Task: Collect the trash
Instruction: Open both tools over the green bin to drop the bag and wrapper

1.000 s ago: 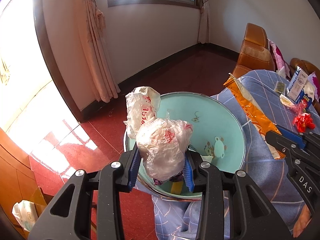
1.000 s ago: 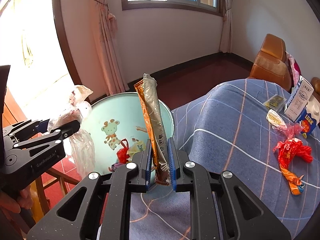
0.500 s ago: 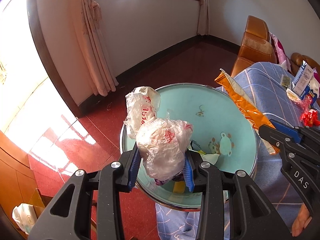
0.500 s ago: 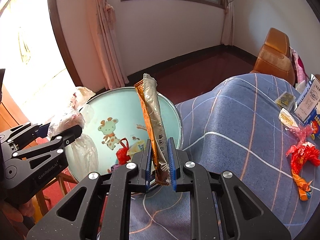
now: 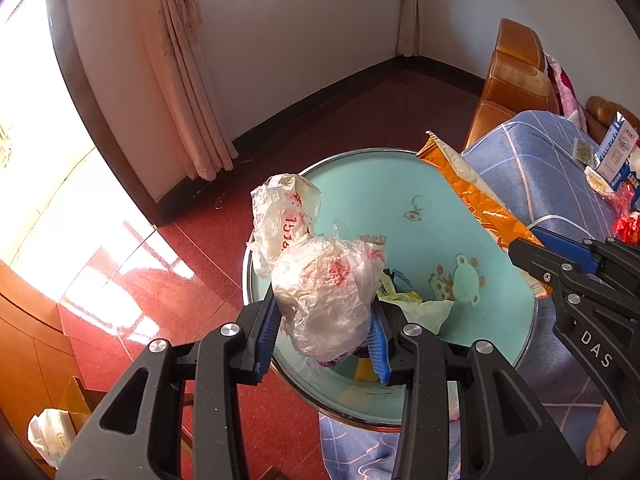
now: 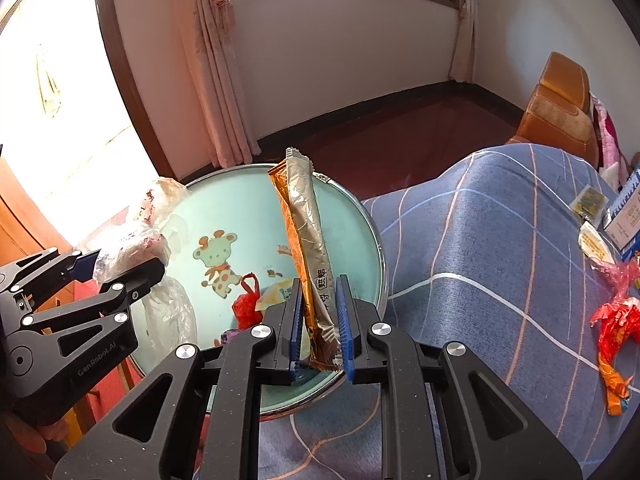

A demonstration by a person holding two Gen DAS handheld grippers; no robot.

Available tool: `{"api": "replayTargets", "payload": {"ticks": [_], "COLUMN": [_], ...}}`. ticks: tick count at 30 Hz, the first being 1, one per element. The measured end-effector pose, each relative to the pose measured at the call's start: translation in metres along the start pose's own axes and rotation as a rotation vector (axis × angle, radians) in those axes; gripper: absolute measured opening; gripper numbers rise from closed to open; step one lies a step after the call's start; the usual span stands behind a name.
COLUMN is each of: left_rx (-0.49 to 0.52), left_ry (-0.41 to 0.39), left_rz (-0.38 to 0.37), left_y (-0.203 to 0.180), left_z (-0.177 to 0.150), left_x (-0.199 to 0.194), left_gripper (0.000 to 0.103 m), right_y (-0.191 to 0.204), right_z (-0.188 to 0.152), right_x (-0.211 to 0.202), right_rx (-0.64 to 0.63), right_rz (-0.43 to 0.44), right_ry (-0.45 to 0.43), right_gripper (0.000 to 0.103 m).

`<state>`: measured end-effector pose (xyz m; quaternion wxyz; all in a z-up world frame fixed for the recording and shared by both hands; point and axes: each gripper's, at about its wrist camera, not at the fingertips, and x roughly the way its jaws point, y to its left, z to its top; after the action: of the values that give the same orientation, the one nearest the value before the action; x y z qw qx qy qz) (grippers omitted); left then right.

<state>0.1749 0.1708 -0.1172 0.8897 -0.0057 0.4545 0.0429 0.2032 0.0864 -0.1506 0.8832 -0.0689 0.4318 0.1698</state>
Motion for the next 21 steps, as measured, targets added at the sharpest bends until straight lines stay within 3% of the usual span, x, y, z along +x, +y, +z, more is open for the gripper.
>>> {"api": "replayTargets", "payload": {"ticks": [4,10,17,21], "left_rx": [-0.011,-0.018,-0.036,-0.048], "left_ry": [0.0,-0.011,-0.025,-0.046], "left_rz": [0.002,0.021,0.021,0.028], "left_y": [0.001,0.005,0.006,0.005], "left_z": [0.0,-0.004,-0.007,-0.008], "left_x": [0.001,-0.005,-0.015,-0.025], "left_gripper": [0.042,0.058,0.073,0.076], "right_y": [0.001,-0.001,-0.004,-0.011], "right_z": [-0.001,0.0,0.002,0.0], "right_x": [0.004,-0.003,-0.019,-0.033], "right_rx": [-0.002,0.009,0.032,0.062], "right_rz": [0.019,0.025,0.013,0.007], "right_ry": [0.01,-0.009,-0.049,-0.074], "right_gripper": [0.023,0.048,0.05,0.055]}}
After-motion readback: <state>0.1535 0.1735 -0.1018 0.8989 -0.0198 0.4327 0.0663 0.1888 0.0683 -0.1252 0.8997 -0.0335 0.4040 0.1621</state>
